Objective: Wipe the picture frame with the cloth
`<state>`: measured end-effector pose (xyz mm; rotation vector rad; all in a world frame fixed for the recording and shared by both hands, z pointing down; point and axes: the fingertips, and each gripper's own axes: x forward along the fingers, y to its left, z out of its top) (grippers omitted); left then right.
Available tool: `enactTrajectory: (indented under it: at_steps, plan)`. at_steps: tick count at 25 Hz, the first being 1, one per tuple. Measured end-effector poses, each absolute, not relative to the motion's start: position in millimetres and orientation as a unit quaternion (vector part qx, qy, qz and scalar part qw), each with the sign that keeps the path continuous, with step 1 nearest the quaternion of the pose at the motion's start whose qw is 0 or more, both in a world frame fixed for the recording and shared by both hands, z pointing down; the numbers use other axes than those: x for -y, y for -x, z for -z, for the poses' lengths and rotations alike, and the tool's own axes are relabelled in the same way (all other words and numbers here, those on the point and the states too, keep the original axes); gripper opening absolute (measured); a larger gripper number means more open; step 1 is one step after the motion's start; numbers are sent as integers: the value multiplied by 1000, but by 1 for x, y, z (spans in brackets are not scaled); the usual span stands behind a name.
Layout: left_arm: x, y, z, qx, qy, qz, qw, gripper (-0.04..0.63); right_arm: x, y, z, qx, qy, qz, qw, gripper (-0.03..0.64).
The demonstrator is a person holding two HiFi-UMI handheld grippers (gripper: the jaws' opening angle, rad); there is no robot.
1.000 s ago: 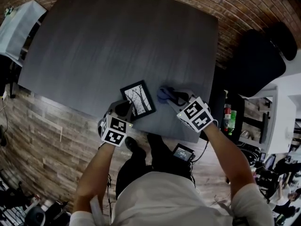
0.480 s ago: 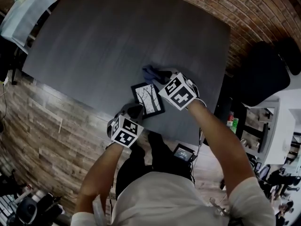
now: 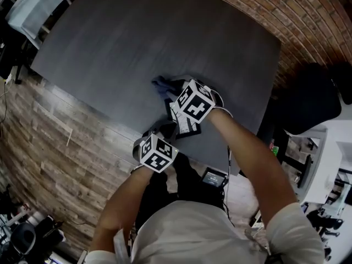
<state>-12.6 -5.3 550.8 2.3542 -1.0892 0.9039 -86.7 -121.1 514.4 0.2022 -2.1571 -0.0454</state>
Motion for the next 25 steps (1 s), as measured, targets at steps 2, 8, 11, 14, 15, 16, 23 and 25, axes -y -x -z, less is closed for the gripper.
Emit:
enactTrajectory:
  at_steps: [2,8,11,14,15,16,23,25]
  plan:
    - [5,13,-550,393,-839,-318,198,8,114,91,-520,874,-65,37,481,112]
    - [5,15,-550,408,-835,-311,202,8,108,80,-528,867,-53,35,494,110]
    - [6,16,-551,415,-830,-314,201,8,109,76,-529,868,-55,31,493,110]
    - [6,15,-551,420,-827,-316,202,8,110,71,-528,868,-61,28,492,110]
    - [6,15,-551,421,-826,-316,201,8,111,69,-528,868,-64,27,492,110]
    - [5,16,-551,422,-825,-316,200,8,112,67,-528,868,-67,26,492,110]
    - [6,16,-551,433,-819,-318,201,8,116,48,-526,864,-76,24,497,109]
    - [6,16,-551,434,-818,-319,201,8,117,42,-526,862,-81,25,499,109]
